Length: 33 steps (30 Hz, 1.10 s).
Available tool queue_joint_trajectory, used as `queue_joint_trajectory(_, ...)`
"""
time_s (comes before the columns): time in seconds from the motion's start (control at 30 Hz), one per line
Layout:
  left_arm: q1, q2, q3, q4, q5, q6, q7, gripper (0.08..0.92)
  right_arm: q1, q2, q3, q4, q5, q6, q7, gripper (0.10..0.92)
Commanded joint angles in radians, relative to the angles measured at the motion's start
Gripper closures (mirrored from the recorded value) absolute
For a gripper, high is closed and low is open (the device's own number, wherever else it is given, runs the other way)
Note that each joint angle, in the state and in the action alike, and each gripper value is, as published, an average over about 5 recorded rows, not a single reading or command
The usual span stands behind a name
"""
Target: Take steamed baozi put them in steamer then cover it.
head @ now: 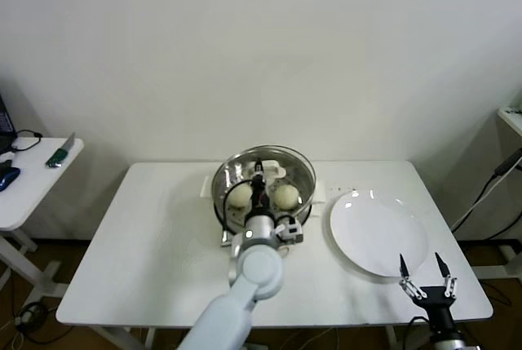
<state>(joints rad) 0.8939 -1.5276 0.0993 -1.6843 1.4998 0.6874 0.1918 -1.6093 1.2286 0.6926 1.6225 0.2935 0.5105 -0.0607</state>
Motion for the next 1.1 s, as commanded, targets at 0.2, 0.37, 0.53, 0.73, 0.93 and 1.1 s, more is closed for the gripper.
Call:
queue_joint_trajectory(0.2,-0.001,-0.008,-0.003,0.071,0.048,-0.014,-0.008,0.865,-0.003,0.001,0.001,-0.006,0.002,0.01,0.004,0.203)
queue_joint_trajectory(0.37,-0.003,-0.003,-0.007,0.076,0.049,-0.015,-0.009,0.865,-0.002,0.004,0.001,-0.008,0.001,0.012,0.004,0.203)
queue_joint_trajectory(0.53,-0.002,0.004,-0.008,0.078,0.043,-0.018,-0.011,0.865,-0.001,0.006,0.0,-0.011,0.0,0.015,0.004,0.203)
queue_joint_trajectory(0.73,-0.004,0.006,-0.004,0.071,0.036,-0.024,-0.013,0.865,0.002,0.01,0.0,-0.011,-0.001,0.014,0.005,0.203)
queue_joint_trajectory(0.93,-0.013,0.024,0.011,0.035,0.0,-0.015,-0.008,0.782,0.003,0.014,-0.002,-0.012,-0.002,0.01,0.004,0.203)
queue_joint_trajectory(1.1,-0.015,0.07,0.035,-0.042,-0.067,0.007,0.018,0.635,0.004,0.016,-0.001,-0.01,-0.004,0.004,0.0,0.203)
